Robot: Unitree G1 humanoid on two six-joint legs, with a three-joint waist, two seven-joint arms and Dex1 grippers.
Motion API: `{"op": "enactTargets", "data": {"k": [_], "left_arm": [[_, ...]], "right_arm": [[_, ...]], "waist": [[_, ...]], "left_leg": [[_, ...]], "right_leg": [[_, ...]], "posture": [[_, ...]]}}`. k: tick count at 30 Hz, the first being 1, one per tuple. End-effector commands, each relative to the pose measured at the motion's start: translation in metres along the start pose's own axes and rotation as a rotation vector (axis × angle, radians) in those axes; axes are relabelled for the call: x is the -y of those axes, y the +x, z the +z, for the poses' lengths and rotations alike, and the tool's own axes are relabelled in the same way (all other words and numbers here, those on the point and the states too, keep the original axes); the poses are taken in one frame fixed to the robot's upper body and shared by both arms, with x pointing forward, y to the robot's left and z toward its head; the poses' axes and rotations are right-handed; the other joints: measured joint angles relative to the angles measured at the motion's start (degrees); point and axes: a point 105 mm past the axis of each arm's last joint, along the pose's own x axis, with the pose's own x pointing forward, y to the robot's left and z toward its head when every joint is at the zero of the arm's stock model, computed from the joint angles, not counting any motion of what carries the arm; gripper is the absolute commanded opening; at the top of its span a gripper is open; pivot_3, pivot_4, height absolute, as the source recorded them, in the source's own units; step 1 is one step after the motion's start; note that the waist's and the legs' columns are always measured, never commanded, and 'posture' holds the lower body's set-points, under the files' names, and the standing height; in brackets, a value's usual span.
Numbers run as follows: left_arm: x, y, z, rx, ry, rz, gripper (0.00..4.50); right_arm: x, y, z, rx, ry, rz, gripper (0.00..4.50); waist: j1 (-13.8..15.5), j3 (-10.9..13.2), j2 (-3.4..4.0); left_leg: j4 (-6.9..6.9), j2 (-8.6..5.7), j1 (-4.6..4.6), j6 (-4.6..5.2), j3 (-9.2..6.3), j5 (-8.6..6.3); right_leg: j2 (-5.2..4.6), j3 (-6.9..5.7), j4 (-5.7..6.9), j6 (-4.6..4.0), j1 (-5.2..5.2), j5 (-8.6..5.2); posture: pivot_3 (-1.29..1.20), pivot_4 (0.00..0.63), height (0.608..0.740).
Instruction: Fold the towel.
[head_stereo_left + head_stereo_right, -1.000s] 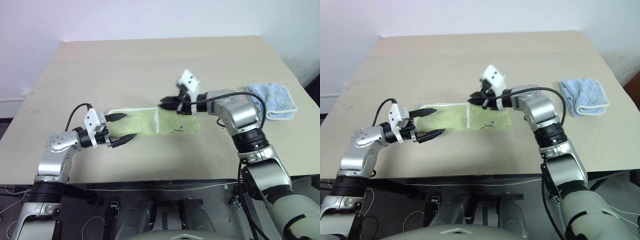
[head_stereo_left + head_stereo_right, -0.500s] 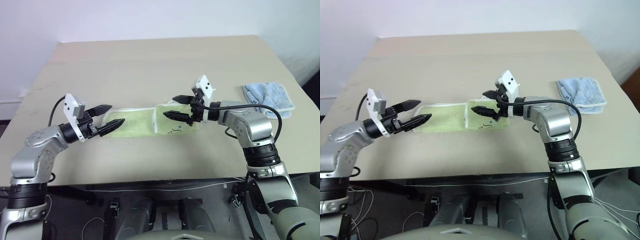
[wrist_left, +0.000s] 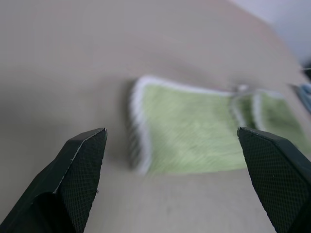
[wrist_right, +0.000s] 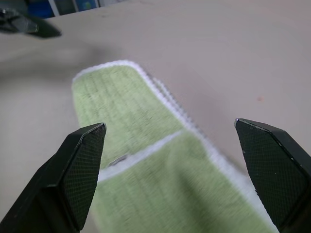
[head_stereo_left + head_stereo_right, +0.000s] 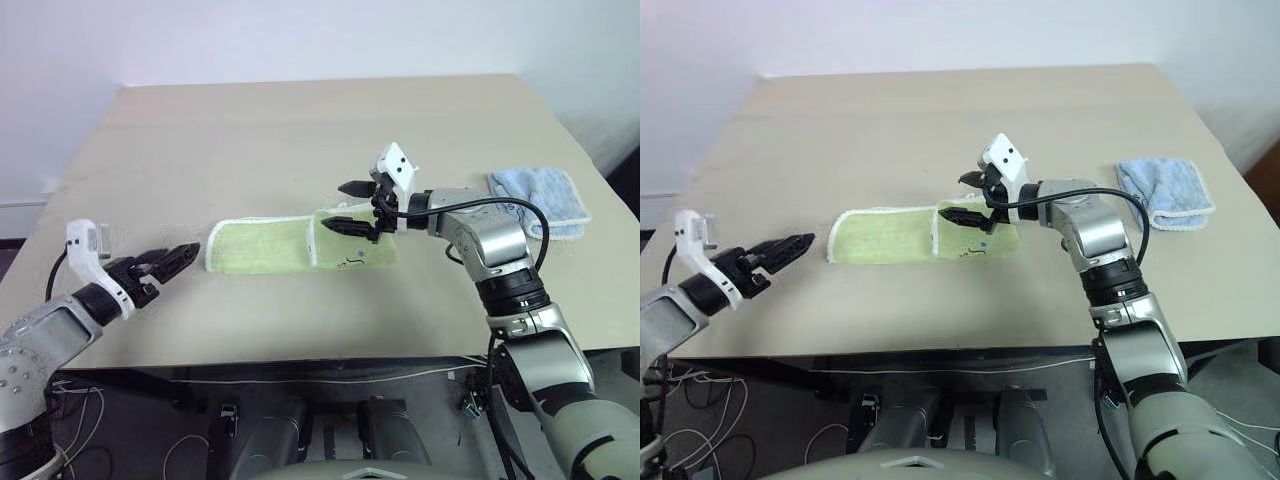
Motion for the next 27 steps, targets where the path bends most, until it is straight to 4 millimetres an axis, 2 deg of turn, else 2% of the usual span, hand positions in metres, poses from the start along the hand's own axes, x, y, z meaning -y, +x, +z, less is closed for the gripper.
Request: {"op": "enactTargets", "data": {"k": [1,8,11,14,18,23,27], "left_arm": [[0.010,-0.002,0.007,0.049,-0.162,-0.018,4.50],[0.016,0.008,-0.010,0.011,-0.438,0.014,4.50],[0.010,0.015,-0.017,-0.007,-0.537,0.091,4.50],[0.008,0.018,-0.021,-0.015,-0.586,0.129,4.50],[0.004,0.026,-0.017,0.019,-0.661,0.152,4.50],[0.004,0.038,-0.020,-0.017,-0.663,0.164,4.50],[0.001,0.040,-0.035,-0.084,-0.670,0.194,4.50]], "right_arm": [[0.004,0.002,0.010,0.019,-0.065,-0.008,4.47],[0.007,0.004,0.010,0.017,-0.086,-0.023,4.47],[0.009,0.001,0.009,0.010,-0.086,-0.029,4.47],[0.011,-0.004,0.008,0.002,-0.087,-0.043,4.47],[0.014,-0.008,0.007,-0.002,-0.084,-0.065,4.47],[0.015,-0.010,0.005,-0.007,-0.084,-0.080,4.47],[0.016,-0.011,0.006,-0.006,-0.079,-0.092,4.47]], "waist": [[0.1,0.0,-0.01],[-0.2,0.0,-0.02],[-0.1,0.0,-0.02],[-0.1,0.0,-0.02],[0.0,0.0,-0.02],[0.0,0.0,-0.02],[-0.1,0.0,-0.01]], "left_leg": [[0.02,-0.01,0.00,0.00,0.00,0.00],[0.02,0.00,0.02,-0.02,0.01,0.01],[0.02,0.00,0.03,-0.02,0.01,0.01],[0.02,-0.01,0.03,-0.02,0.02,0.01],[0.02,-0.01,0.03,-0.02,0.02,0.01],[0.02,-0.01,0.03,-0.02,0.02,0.01],[-0.01,-0.01,0.03,-0.02,0.02,0.01]], "right_leg": [[-0.01,0.00,0.00,0.00,0.02,0.00],[0.00,0.04,0.02,0.00,0.01,0.01],[-0.01,0.04,0.02,0.00,0.02,0.00],[-0.01,0.04,0.00,-0.01,0.04,0.00],[-0.01,0.04,0.00,-0.01,0.04,0.00],[-0.02,0.04,-0.02,-0.02,0.06,0.00],[-0.01,0.05,-0.02,-0.03,0.04,-0.01]], "posture": [[0.00,0.150,0.740],[0.00,0.150,0.740],[0.00,0.150,0.740],[0.00,0.150,0.740],[0.00,0.150,0.740],[0.00,0.150,0.740],[0.00,0.150,0.740]]}}
